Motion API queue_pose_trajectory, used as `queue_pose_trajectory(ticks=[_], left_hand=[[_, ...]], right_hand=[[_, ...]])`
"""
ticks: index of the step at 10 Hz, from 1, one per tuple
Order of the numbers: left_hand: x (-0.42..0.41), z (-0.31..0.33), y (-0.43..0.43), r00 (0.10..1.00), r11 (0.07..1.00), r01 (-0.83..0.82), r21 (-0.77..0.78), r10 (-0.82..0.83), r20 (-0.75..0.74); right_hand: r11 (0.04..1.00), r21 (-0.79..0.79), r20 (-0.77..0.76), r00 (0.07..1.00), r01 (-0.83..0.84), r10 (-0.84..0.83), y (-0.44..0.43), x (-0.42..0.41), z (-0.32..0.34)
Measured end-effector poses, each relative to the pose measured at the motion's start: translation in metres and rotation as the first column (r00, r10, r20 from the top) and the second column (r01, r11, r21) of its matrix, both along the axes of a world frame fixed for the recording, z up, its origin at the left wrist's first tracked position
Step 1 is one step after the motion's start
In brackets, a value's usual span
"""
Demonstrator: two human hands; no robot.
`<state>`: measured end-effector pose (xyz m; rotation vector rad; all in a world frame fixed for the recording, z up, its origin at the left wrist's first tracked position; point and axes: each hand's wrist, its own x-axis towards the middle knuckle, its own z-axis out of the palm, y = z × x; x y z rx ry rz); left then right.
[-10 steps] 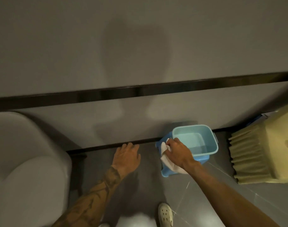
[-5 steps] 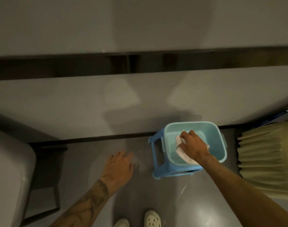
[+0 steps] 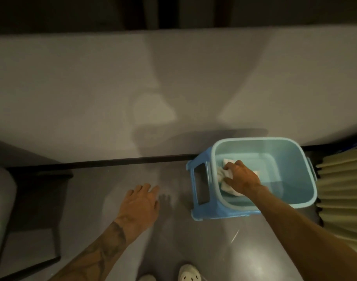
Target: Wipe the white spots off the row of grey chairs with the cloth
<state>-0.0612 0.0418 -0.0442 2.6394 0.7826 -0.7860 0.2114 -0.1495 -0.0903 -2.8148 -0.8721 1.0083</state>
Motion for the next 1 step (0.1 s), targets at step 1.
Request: queue_pose_trajectory(ticks=[1], left_hand=[[0.0105, 0.0199, -0.0019, 1.0, 1.0, 0.003, -0.012, -0.003, 0.03]], right_hand=[[1.0, 0.022, 0.038, 0.999, 0.01, -0.011, -0.0031, 0.001, 0.0238]])
